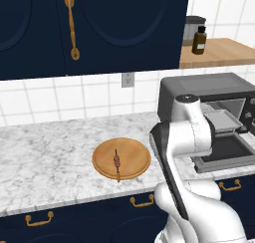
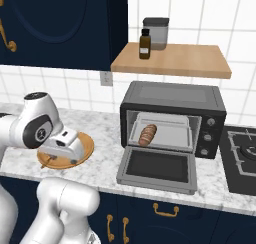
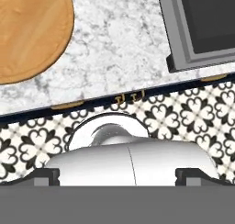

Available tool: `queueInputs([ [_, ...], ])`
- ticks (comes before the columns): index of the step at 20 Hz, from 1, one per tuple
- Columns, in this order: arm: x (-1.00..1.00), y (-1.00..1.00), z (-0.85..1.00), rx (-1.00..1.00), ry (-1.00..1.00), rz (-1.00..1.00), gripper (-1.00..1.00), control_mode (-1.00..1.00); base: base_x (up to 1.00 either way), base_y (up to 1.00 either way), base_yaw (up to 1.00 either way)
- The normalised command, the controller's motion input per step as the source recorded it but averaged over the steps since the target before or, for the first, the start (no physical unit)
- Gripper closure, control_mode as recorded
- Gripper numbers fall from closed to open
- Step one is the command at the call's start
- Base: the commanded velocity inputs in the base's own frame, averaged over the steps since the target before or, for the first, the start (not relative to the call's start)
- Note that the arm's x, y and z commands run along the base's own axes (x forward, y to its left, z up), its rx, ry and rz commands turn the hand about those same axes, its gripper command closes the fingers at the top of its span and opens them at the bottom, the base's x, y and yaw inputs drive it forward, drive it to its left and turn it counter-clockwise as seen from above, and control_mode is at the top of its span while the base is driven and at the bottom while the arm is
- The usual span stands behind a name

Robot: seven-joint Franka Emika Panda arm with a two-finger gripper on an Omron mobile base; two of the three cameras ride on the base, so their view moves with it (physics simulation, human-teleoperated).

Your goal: Pick up the kebab skewer and baguette bread, and place them inside the toaster oven. Close the toaster oven door and start by setting the timer.

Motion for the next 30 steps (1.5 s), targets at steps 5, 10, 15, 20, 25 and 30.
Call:
queueInputs([
  [5,0.3,1.0,-0.2,0.01,0.11,-0.04,-1.0,-1.0,0.0,0.0,0.0],
  [10,0.28,0.91,-0.36,0.07,0.18,0.0,-1.0,-1.0,0.0,0.0,0.0],
  [15,0.57,0.49,-0.33,0.1,0.14,0.0,-1.0,-1.0,0.0,0.0,0.0],
  [20,0.34,0.24,-0.34,0.06,0.02,0.0,-1.0,-1.0,0.0,0.0,0.0],
  [25,0.02,0.02,-0.27,0.0,-0.03,0.0,-1.0,-1.0,0.0,0.0,0.0],
  [30,0.07,0.0,-0.29,0.0,-0.07,0.0,-1.0,-1.0,0.0,0.0,0.0],
])
